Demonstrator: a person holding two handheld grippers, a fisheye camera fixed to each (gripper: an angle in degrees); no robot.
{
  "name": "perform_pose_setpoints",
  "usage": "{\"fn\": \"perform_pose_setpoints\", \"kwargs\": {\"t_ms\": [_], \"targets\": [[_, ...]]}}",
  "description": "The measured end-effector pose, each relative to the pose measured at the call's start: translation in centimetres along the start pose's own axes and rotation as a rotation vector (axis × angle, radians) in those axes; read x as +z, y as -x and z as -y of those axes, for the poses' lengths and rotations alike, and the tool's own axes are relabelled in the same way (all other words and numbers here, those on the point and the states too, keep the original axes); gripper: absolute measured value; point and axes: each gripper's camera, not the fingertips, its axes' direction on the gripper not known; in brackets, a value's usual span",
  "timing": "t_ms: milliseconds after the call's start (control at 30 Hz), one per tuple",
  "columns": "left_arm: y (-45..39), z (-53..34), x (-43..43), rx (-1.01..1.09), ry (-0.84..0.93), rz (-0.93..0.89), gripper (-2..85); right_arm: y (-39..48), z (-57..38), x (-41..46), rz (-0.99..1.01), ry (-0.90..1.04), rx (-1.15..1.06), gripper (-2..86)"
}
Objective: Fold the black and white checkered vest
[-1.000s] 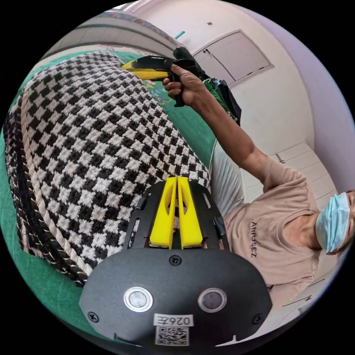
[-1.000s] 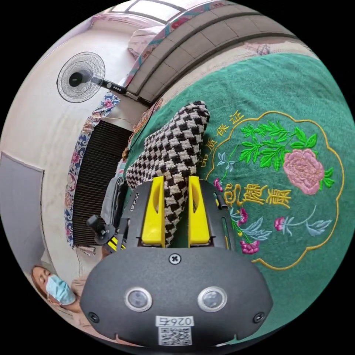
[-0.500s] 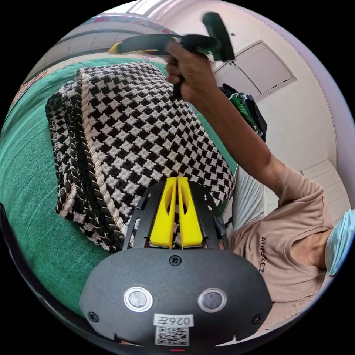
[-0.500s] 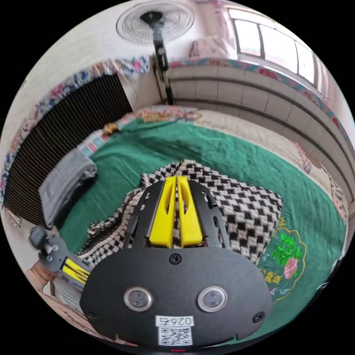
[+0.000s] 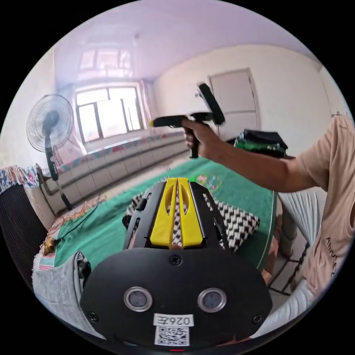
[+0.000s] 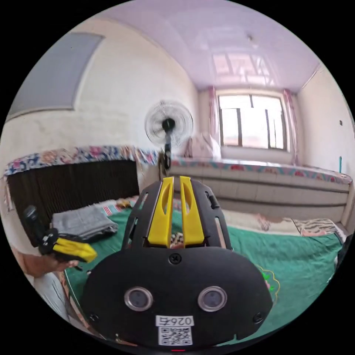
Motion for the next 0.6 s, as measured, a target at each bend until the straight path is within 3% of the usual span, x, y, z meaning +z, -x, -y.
{"fn": "perform_pose_setpoints", "kwargs": {"t_ms": [133, 233, 367, 433, 600], "targets": [[4.7, -1.3, -0.6, -0.187, 0.084, -0.024, -0.9, -3.7, -0.3, -9.4, 0.25, -0.024, 0.122, -0.8], [10.7, -4.2, -1.3, -0.4, 0.149, 0.001, -0.5, -6.8, -1.1, -13.1, 0.241, 0.025, 0.214, -0.7], [18.1, -9.8, 0.0, -0.606, 0.252, -0.012, 3.1, -13.7, -4.4, -11.8, 0.272, 0.315, 0.373, 0.8], [22.1, -14.3, 2.1, -0.76, 0.3, -0.107, 10.1, -17.1, -6.7, -10.6, 0.293, 0.418, 0.488, 4.4], [26.3, -20.7, 6.3, -0.954, 0.361, -0.265, 16.9, -25.1, -13.0, -7.4, 0.329, 0.609, 0.727, 9.1]]}}
